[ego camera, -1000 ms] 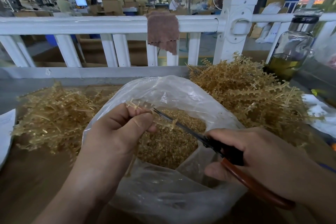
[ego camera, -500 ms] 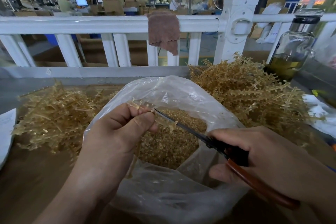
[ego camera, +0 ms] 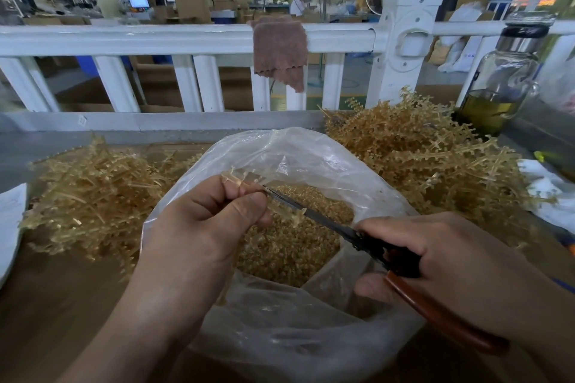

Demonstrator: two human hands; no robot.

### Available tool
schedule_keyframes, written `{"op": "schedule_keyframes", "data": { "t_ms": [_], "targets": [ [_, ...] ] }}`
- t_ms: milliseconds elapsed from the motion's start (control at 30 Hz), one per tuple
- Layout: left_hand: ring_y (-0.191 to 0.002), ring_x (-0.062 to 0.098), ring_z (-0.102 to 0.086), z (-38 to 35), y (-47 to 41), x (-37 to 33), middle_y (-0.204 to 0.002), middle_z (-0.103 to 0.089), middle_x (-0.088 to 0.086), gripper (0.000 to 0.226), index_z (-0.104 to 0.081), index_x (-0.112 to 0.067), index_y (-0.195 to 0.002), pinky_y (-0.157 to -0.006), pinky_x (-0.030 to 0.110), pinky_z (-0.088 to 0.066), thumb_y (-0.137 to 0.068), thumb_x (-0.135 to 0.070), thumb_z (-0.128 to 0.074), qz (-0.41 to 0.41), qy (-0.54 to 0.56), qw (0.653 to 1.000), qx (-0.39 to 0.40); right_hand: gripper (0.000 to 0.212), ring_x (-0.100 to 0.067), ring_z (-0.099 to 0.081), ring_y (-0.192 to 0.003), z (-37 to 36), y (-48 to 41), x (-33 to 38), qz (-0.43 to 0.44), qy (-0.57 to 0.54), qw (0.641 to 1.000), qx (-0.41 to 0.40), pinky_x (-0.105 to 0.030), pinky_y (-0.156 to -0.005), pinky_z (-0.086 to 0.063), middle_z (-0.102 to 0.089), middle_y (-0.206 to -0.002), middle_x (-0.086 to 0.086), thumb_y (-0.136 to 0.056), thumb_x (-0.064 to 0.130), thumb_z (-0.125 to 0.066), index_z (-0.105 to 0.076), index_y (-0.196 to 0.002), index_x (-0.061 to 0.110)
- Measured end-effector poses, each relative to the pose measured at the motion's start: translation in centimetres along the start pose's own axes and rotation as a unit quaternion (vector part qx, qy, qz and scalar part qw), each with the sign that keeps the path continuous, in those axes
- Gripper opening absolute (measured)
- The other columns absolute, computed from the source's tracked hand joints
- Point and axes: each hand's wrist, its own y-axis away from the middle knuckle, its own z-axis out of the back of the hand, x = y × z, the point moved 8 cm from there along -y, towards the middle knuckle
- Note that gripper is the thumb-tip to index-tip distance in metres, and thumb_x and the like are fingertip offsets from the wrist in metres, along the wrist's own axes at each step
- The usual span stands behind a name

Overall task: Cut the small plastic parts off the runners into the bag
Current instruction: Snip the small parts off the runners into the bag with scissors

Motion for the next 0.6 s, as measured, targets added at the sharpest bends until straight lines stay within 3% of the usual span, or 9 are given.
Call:
{"op": "schedule_keyframes", "data": {
  "t_ms": [600],
  "targets": [
    [-0.078, 0.006, -0.069, 0.0, 0.02, 0.27, -0.076, -0.075, 0.001, 0.014, -0.073, -0.01, -0.075, -0.077, 0.023, -0.045, -0.087, -0.015, -0.07, -0.008, -0.012, 1.0, 0.013, 0.049, -0.004, -0.059, -0.062, 0.0, 0.02, 0.26, 0.024, -0.002, 1.0, -0.013, -0.019, -0.052, -0.042, -0.06, -0.067, 0.012, -0.078, 0.072, -0.058, -0.069, -0.09, 0.026]
  ]
}}
